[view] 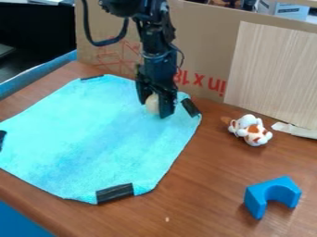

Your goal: Put the white object on top right edge of cloth

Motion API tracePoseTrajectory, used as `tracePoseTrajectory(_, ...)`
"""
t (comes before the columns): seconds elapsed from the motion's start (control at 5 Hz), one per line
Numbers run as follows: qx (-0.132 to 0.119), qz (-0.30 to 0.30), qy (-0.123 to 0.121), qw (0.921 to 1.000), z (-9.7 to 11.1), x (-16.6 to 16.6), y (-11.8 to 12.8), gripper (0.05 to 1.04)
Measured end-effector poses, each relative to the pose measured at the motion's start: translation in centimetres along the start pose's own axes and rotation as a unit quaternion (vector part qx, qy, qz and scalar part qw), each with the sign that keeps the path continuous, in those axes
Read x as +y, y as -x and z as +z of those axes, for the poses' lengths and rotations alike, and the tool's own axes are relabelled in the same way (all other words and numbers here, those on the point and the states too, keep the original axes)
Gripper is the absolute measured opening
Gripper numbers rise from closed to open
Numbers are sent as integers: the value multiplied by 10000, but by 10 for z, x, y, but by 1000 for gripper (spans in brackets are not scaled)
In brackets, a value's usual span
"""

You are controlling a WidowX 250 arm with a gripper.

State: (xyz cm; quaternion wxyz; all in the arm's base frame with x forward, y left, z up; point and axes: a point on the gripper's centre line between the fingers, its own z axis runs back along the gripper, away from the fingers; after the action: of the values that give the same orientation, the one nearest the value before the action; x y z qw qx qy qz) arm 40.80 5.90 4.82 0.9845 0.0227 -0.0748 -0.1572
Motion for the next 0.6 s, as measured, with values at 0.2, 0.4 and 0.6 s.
tracePoseTrajectory(0.2, -14, -25, 29, 10000, 0, -1, 0, 999)
tracePoseTrajectory(0.4, -2, -43, 106, 9999, -1, -5, 3, 999)
tracePoseTrajectory(0.6, -148, -62, 53, 9999, 14, -5, 3, 999)
